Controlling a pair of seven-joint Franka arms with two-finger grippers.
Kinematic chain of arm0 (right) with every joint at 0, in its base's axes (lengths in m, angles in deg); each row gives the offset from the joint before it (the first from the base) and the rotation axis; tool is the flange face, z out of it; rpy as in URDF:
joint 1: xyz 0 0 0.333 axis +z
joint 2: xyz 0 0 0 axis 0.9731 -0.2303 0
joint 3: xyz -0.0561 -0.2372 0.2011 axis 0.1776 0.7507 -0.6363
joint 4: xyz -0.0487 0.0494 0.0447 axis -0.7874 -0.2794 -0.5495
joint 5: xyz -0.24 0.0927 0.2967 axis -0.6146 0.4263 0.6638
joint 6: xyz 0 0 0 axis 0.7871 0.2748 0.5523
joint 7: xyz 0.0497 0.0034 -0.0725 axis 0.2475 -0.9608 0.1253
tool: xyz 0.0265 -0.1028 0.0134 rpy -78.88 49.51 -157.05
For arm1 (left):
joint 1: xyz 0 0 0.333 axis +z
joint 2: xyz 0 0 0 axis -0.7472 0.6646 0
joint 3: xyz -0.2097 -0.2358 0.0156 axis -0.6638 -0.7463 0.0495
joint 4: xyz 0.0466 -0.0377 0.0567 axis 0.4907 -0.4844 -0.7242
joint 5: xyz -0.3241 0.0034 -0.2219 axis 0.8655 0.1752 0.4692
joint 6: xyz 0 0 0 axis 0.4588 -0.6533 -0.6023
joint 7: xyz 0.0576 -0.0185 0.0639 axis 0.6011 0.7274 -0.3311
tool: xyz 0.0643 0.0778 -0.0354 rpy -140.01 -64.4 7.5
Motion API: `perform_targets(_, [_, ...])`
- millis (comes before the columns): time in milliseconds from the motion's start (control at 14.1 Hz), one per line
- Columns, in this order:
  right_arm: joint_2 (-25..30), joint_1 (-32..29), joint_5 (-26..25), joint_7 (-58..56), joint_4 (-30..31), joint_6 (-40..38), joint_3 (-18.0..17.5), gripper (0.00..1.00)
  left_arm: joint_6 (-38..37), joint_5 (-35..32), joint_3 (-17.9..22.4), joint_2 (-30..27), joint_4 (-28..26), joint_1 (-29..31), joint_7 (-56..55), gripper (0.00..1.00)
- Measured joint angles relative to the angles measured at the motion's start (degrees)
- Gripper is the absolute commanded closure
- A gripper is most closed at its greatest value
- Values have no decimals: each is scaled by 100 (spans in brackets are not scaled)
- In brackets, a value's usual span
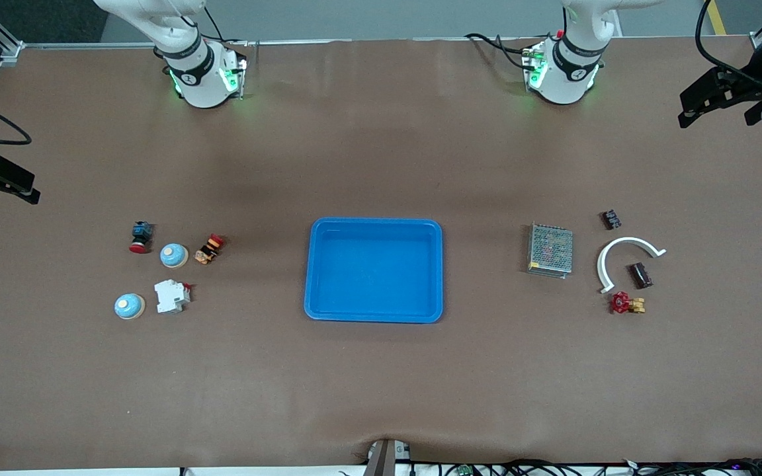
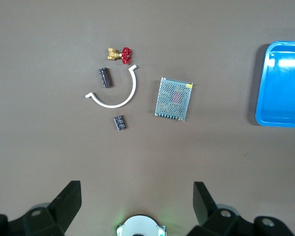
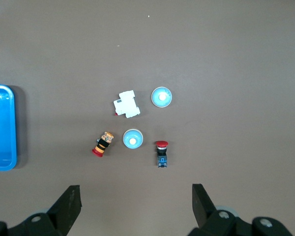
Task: Place electrolytic capacitor and blue bell in tray
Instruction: 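Reach the left gripper to a black capacitor while the right gripper reaches a bell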
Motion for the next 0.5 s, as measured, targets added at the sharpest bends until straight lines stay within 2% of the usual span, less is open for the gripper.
perform_targets(497, [0,26,0,0,4,-18,-8,0,-27,0,12,66,-65,12,0,0])
